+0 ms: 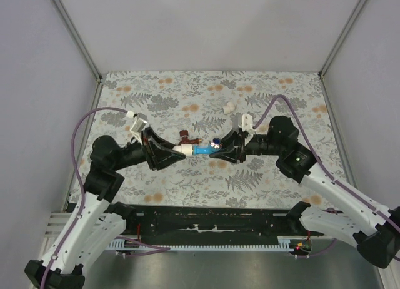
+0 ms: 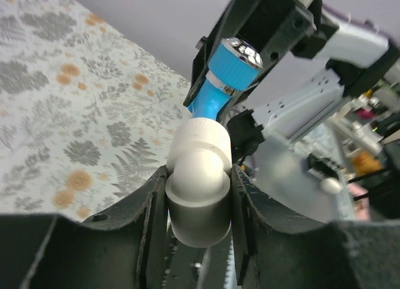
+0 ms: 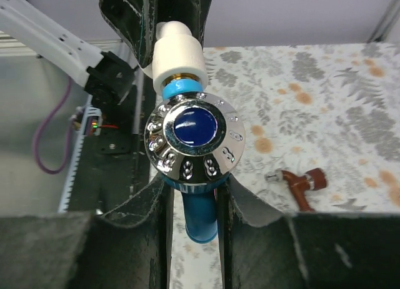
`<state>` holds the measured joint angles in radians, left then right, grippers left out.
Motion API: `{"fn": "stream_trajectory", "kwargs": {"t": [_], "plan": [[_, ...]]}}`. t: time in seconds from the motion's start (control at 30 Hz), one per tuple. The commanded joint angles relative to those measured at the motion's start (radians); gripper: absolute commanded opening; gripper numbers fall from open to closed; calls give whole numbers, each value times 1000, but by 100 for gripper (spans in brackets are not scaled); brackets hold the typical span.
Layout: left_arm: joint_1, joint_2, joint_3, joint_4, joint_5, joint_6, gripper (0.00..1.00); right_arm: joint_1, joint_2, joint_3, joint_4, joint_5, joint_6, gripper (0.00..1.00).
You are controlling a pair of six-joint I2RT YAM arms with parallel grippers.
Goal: Install the water faucets
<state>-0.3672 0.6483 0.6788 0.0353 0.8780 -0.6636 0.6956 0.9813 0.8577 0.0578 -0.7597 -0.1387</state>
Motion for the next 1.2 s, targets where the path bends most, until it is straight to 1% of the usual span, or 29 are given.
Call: {"fn": "stream_trajectory", "kwargs": {"t": [0.0, 0.07, 0.1, 0.17, 0.23, 0.33, 0.4, 0.57, 0.63, 0.67, 0.73, 0.87, 0.93, 1.07, 1.17], "plan": [[-9, -94, -50, 89, 121, 415, 2, -22, 37, 69, -98, -33, 295, 0], [-9, -136, -76, 98, 134, 499, 2, -44, 68, 83, -96, -76, 414, 0], [-9, -156, -81, 101, 142, 533, 2, -57, 88, 87, -95, -87, 500, 0], [-9, -180, -97, 101, 136, 568, 2, -85, 128, 89, -73, -131, 620, 2], [-9, -203, -113, 103, 139, 581, 2, -102, 152, 87, -67, -167, 677, 12], [-9, -231, -130, 104, 127, 578, 2, -108, 151, 87, -72, -139, 665, 23], [-9, -243, -143, 123, 113, 549, 2, -110, 139, 92, -73, -113, 633, 34], [-9, -234, -165, 149, 9, 391, 2, -119, 62, 99, -122, -12, 496, 75], [-7, -230, -174, 169, -32, 299, 2, -120, 18, 98, -165, 42, 423, 95], [-9, -230, -185, 178, -72, 245, 2, -120, -7, 93, -176, 57, 374, 98], [-7, -230, -202, 202, -131, 147, 2, -120, -55, 80, -187, 77, 288, 98], [-9, -222, -254, 328, -174, -71, 2, -119, -148, 11, -145, 129, 165, 98], [-7, -202, -271, 389, -180, -163, 2, -120, -177, -25, -93, 111, 148, 98], [-9, -136, -266, 468, -154, -319, 2, -120, -227, -89, 13, 33, 10, 98], [-9, -87, -245, 486, -125, -422, 2, -119, -259, -129, 40, 13, -103, 98]]}}
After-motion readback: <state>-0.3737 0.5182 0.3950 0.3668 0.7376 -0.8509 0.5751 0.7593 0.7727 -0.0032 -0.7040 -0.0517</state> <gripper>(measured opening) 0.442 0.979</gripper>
